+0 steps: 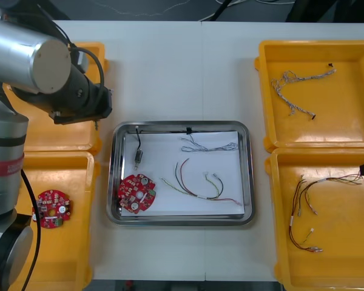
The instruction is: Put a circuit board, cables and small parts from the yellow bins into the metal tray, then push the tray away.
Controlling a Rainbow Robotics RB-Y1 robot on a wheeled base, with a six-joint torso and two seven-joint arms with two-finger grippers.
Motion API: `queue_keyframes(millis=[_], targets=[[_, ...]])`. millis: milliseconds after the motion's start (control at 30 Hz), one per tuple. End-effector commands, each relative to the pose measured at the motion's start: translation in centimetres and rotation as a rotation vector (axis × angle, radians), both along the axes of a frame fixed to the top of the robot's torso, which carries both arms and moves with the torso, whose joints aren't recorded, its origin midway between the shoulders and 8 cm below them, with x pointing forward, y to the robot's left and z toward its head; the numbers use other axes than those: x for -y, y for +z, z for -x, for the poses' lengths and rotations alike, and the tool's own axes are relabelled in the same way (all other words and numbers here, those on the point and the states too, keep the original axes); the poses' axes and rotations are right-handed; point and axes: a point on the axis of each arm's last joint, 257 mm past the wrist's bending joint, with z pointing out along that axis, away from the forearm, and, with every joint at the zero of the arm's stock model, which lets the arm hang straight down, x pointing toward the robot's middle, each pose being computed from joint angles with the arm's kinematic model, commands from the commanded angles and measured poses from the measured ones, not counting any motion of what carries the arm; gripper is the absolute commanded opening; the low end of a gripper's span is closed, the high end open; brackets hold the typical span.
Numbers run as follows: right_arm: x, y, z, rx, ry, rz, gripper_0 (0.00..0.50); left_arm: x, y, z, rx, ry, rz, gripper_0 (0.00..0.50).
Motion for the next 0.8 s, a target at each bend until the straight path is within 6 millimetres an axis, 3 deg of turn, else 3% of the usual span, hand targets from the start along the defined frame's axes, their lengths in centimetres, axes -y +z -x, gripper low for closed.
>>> queue_keyframes(millis=[33, 400, 800], targets=[[-0.4, 0.6, 0.4, 0.023, -0.022, -0.02, 0.5, 0.5, -1.1, 1.6, -0.008, 0.011, -0.035, 0.0], [-0.4, 0.3, 0.6, 0.013, -0.027, -0.025, 0.5, 5.3, -4.0, 2.9, -0.012, -0.066, -0.05, 0.0], [-0.4, 0.3, 0.6, 0.013, -0.027, -0.025, 0.5, 9.0, -6.3, 4.0, -0.013, -0.137, -0.029, 0.0]])
